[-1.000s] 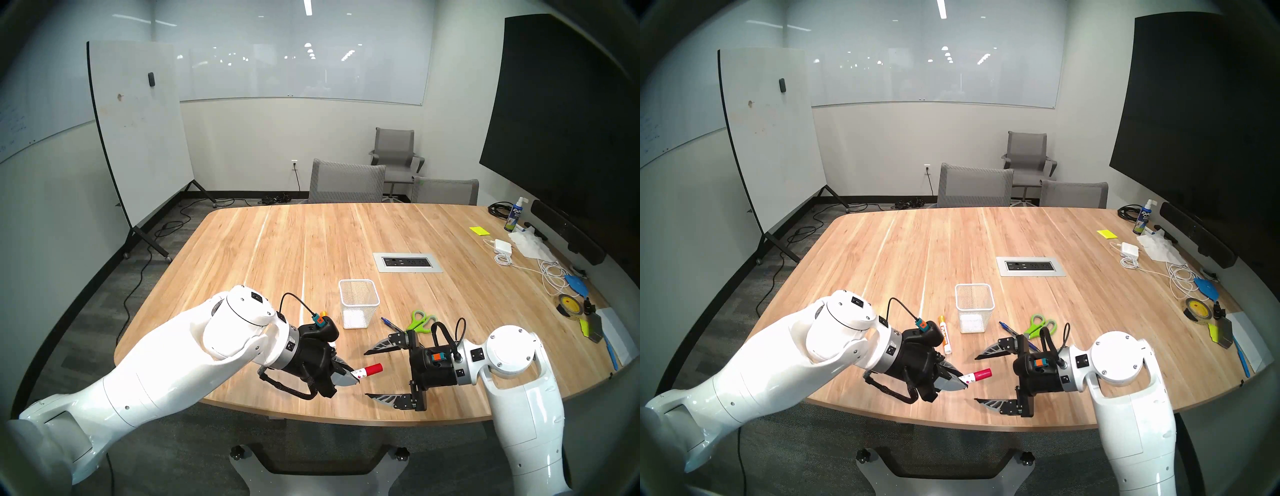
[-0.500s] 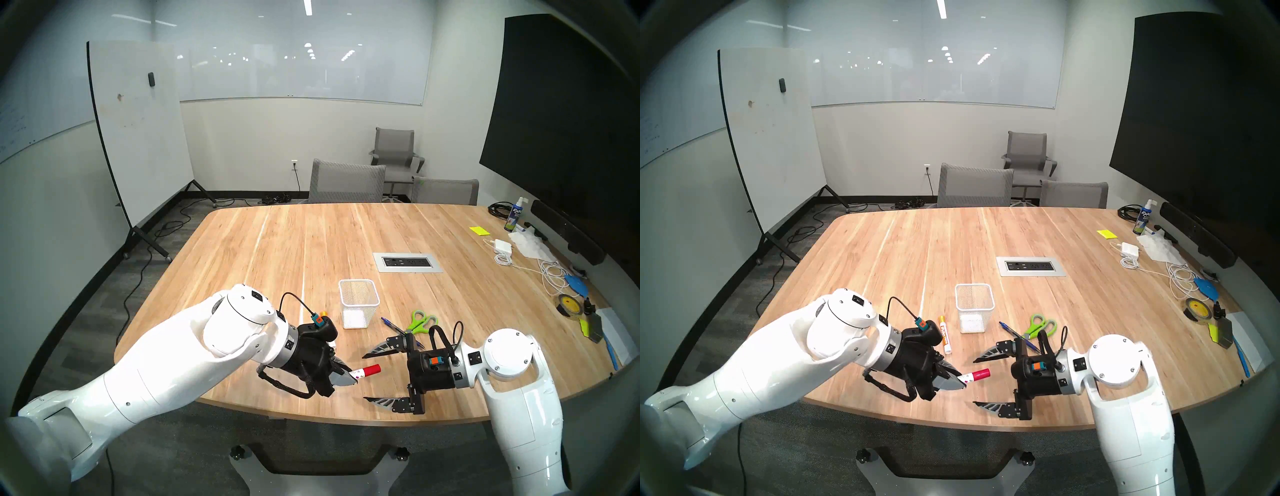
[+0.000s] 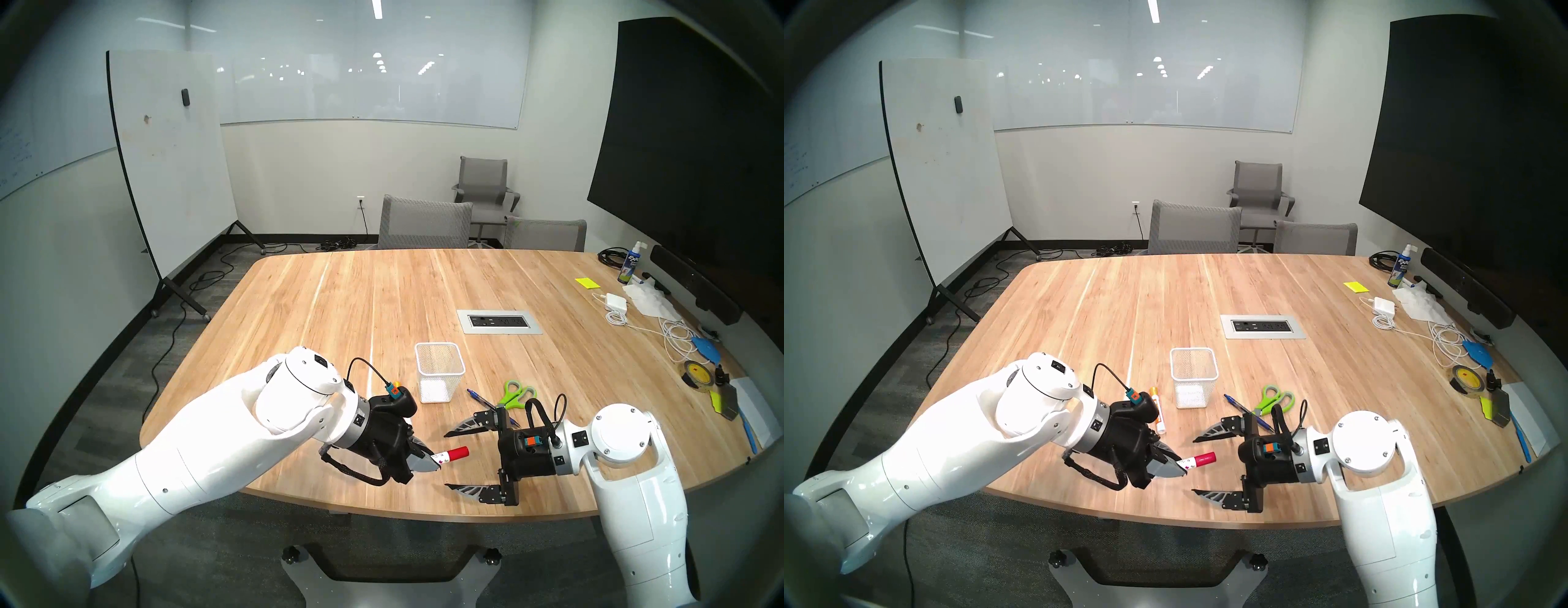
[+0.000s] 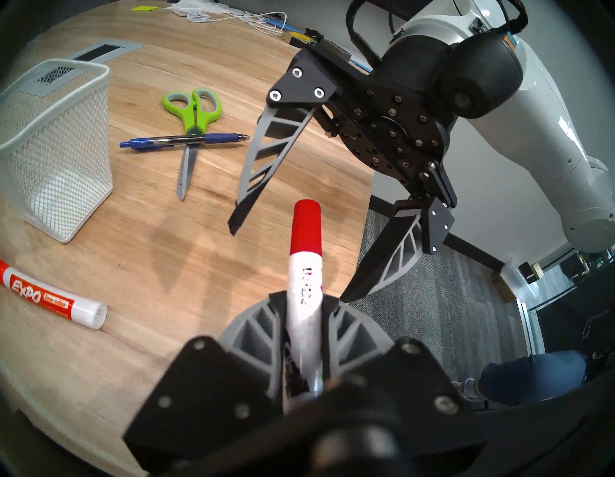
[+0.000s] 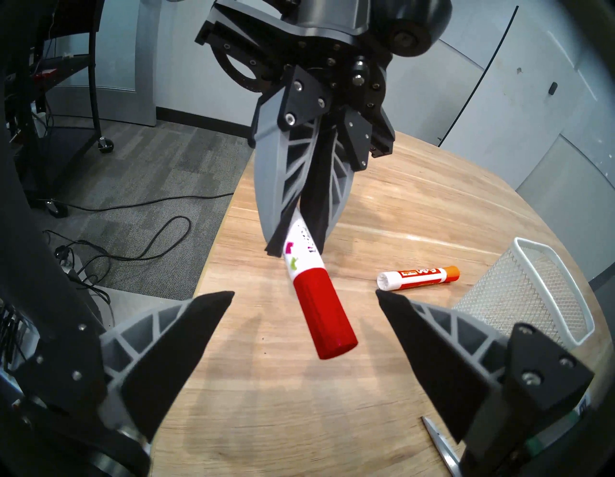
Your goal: Place the pen, the marker, and the scissors into the pen holder
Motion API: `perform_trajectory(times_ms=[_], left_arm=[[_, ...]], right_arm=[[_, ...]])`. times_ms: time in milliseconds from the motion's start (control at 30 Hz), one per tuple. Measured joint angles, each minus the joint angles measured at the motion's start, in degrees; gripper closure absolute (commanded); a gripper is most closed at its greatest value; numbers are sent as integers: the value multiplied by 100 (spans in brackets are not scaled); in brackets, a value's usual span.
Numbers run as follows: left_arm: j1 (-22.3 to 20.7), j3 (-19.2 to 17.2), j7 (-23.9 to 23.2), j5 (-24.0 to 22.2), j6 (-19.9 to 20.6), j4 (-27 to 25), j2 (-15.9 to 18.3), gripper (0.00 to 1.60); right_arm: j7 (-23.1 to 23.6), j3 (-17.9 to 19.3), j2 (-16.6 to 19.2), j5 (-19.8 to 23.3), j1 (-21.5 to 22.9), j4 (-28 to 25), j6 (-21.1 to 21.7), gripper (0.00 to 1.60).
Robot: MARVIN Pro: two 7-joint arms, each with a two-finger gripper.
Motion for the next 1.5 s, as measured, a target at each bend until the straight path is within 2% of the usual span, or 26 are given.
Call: perform_trajectory(times_ms=[100, 233, 267, 433, 533, 1100, 1200, 1267, 1300, 1500], left_arm=[[-17, 19, -11, 1, -5, 21, -15, 160], [-26, 35, -14, 1, -11, 28, -29, 160], [-26, 38, -14, 0, -14, 28, -32, 160], [-26, 50, -18, -7, -18, 28, -40, 160], [-25, 67, -31, -10, -18, 29, -43, 160], [-8, 157, -53, -11, -20, 69, -49, 160], [0, 167, -54, -11, -27, 78, -49, 160], [6, 168, -54, -11, -33, 85, -48, 160], [8, 168, -55, -11, -36, 90, -48, 160], [9, 165, -60, -13, -47, 105, -49, 160]], right_arm=[[-15, -2, -6, -11, 1, 28, -17, 23], [-32, -8, -15, -26, 1, 61, -35, 43], [-38, -11, -19, -31, 1, 69, -41, 53], [-58, -24, -33, -46, 0, 94, -59, 60], [-66, -30, -41, -52, -3, 100, -68, 80], [-73, -41, -60, -77, -35, 114, -101, 82], [-70, -43, -61, -84, -45, 114, -106, 102], [-66, -43, -61, -93, -52, 114, -110, 124], [-64, -43, -61, -100, -57, 114, -113, 160], [-51, -38, -58, -131, -81, 142, -134, 160]])
